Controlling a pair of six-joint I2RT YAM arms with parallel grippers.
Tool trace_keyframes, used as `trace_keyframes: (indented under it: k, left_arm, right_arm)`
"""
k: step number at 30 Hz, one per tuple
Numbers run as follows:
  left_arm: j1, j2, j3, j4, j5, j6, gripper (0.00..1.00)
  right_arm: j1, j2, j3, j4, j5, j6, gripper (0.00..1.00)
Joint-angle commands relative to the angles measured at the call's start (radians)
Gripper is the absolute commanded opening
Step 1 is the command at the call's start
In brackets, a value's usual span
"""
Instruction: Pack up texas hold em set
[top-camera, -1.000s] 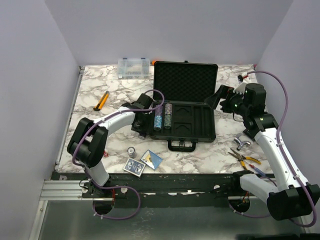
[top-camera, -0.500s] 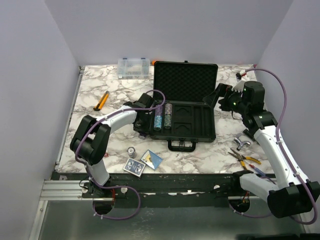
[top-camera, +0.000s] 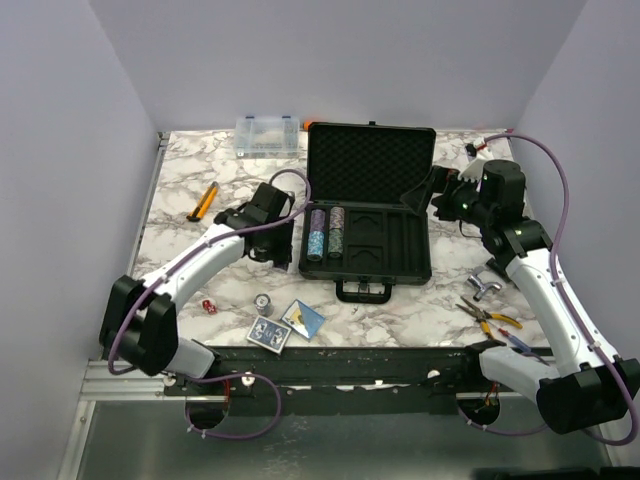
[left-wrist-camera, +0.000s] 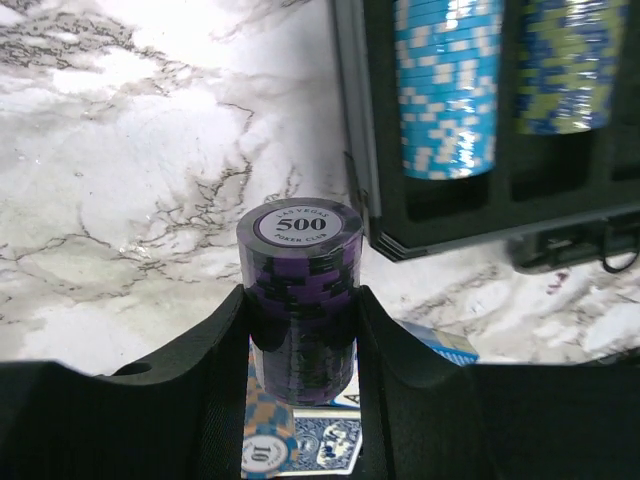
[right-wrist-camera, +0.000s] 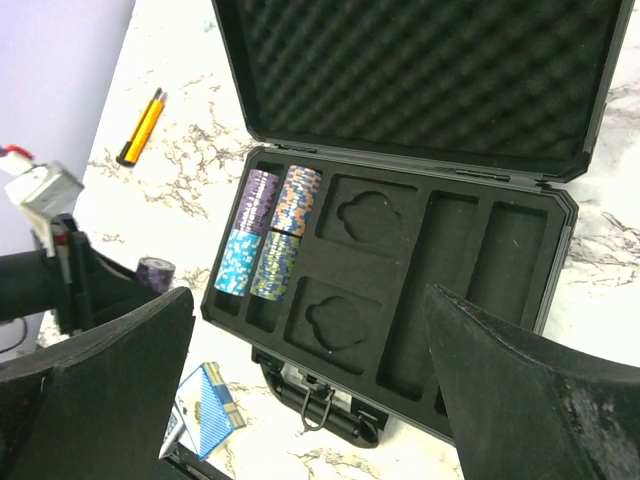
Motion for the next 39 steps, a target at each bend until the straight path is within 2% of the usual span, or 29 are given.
trace_keyframes:
  k: [1, 4, 8, 14, 18, 22, 24, 28, 33, 39]
  left_arm:
    - [0.002, -0.130, -0.021, 0.006, 0.085, 0.002, 0.00]
    - [0.002, -0.201, -0.026, -0.001, 0.114, 0.006, 0.00]
    - [0.000, -0.306, -0.032, 0.015, 0.211, 0.006, 0.00]
    - [0.000, -0.447, -0.059, 0.083, 0.459, 0.000, 0.00]
    - [0.000, -0.498, -0.064, 0.132, 0.636, -0.011, 0.00]
    - [0.000, -0.527, -0.079, 0.192, 0.743, -0.039, 0.00]
    - [0.000, -0.531, -0.085, 0.225, 0.806, -0.062, 0.00]
    - [-0.001, -0.529, -0.083, 0.275, 0.898, -0.095, 0.00]
    - [-0.001, -0.539, -0.077, 0.308, 0.919, -0.121, 0.00]
    - [-0.001, -0.532, -0.081, 0.351, 0.946, -0.153, 0.00]
  right_arm:
    - [0.005, -0.007, 0.020, 0.019, -0.031, 0.027, 1.00]
    - [0.005, -0.005, 0.031, 0.024, -0.080, 0.047, 1.00]
    - [0.005, 0.018, 0.054, 0.057, -0.223, 0.109, 1.00]
    - [0.005, 0.048, 0.049, 0.225, -0.475, 0.274, 1.00]
    - [0.005, 0.055, 0.040, 0.315, -0.577, 0.353, 1.00]
    - [0.014, 0.053, 0.007, 0.442, -0.655, 0.444, 1.00]
    - [0.028, 0.057, -0.017, 0.501, -0.674, 0.485, 1.00]
    - [0.065, 0.078, -0.012, 0.499, -0.687, 0.477, 1.00]
    - [0.085, 0.070, -0.027, 0.572, -0.647, 0.544, 0.98]
    - [0.173, 0.071, -0.059, 0.649, -0.573, 0.586, 0.95]
